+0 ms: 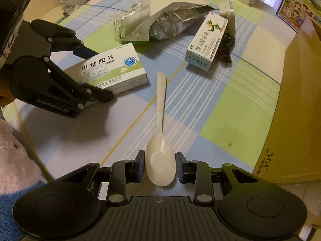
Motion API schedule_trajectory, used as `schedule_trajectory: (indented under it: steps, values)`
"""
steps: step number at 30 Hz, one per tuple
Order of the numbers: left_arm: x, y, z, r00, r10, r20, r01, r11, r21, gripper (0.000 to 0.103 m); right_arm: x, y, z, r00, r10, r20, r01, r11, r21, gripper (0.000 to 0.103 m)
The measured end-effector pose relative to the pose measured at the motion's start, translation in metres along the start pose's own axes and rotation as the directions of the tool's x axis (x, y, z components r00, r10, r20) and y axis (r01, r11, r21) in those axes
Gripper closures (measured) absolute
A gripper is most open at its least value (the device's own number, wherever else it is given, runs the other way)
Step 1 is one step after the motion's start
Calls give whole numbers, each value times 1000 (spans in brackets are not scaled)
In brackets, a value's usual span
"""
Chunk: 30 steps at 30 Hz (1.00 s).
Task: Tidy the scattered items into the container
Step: 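Carry the tablet box and spoon over the cardboard box with both tools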
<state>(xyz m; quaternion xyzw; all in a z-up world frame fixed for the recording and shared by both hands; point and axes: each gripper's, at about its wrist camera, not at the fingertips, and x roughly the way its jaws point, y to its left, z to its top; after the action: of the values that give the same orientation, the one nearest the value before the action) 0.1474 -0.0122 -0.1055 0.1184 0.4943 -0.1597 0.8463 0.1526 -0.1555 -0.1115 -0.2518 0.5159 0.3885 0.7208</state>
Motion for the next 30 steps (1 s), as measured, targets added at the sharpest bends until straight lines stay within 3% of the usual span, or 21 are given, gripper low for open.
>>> schedule_trajectory:
  steps: [18,30]
  values:
    - [-57,-8,4,999,22,48,-20,999,-40,36,-60,4,-12,993,-13,121,4,998,67,74]
    - [-110,-52,32,991,10,132,5,994,-111,36,-142,-10,-29,960,-81,266,41,987,152,74]
